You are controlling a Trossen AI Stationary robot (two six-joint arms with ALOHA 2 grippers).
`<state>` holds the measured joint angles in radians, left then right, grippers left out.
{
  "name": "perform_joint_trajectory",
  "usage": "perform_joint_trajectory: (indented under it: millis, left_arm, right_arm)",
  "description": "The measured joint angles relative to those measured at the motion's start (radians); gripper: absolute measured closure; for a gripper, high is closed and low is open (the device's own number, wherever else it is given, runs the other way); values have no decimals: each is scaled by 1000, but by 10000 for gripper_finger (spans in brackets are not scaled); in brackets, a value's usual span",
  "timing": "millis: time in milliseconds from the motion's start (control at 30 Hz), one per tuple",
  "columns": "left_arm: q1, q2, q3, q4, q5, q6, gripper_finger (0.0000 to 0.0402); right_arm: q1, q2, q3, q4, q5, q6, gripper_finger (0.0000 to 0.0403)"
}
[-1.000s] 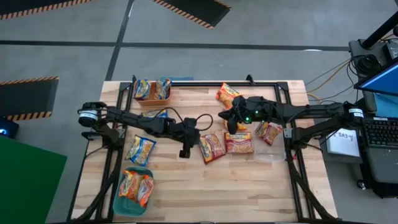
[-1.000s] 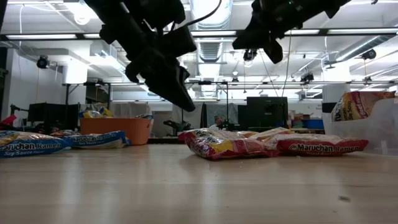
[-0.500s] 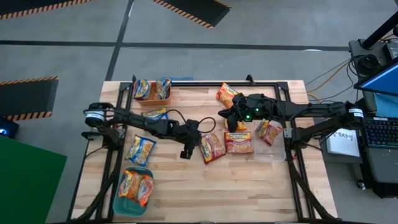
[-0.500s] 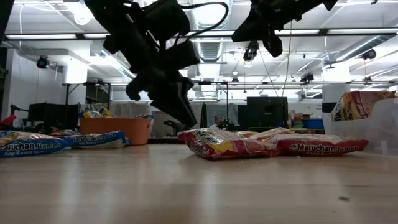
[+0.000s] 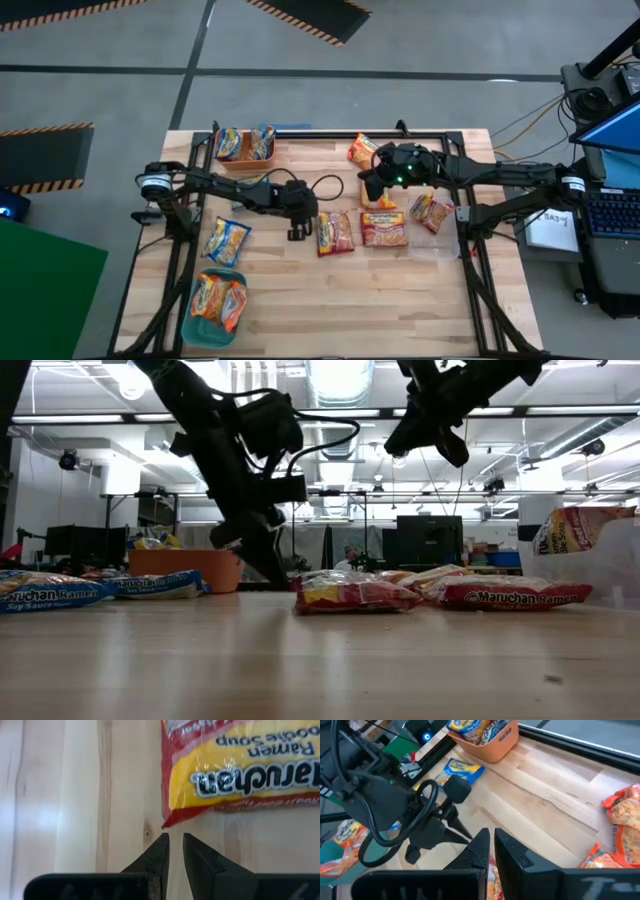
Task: Sort Maruchan noodles
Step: Put the red noodle pack into the transparent bin
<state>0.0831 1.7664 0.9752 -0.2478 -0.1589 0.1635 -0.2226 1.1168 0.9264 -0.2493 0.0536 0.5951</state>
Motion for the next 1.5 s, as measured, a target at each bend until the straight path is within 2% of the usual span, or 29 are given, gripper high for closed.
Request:
perform_joint_trajectory:
  millis: [233, 367, 467, 667, 833, 1000, 1333, 1500]
  left_arm:
    - [-2, -18, -10, -42, 35, -5, 364]
    - [-2, -40, -10, -38, 49, -6, 364]
    - [-3, -45, -10, -15, 102, 12, 364]
    - [-4, -46, -30, 138, 271, 73, 364]
    - [-4, -46, -36, 186, 308, 87, 364]
    - [-4, -23, -66, 316, 358, 100, 364]
    - [26, 84, -56, 320, 359, 116, 364]
    - [52, 90, -56, 295, 359, 91, 364]
  right_arm:
    - [2, 56, 1, 7, -12, -2, 368]
    - [1, 143, 23, 0, -35, -12, 344]
    - [1, 213, 64, -13, -42, -28, 321]
    - [0, 328, 143, -107, -179, -17, 279]
    - [8, 403, 189, -254, -268, 24, 256]
    - [35, 444, 209, -371, -271, 33, 241]
    - [94, 471, 142, -223, -262, 51, 200]
    - [103, 502, 137, -203, -210, 52, 178]
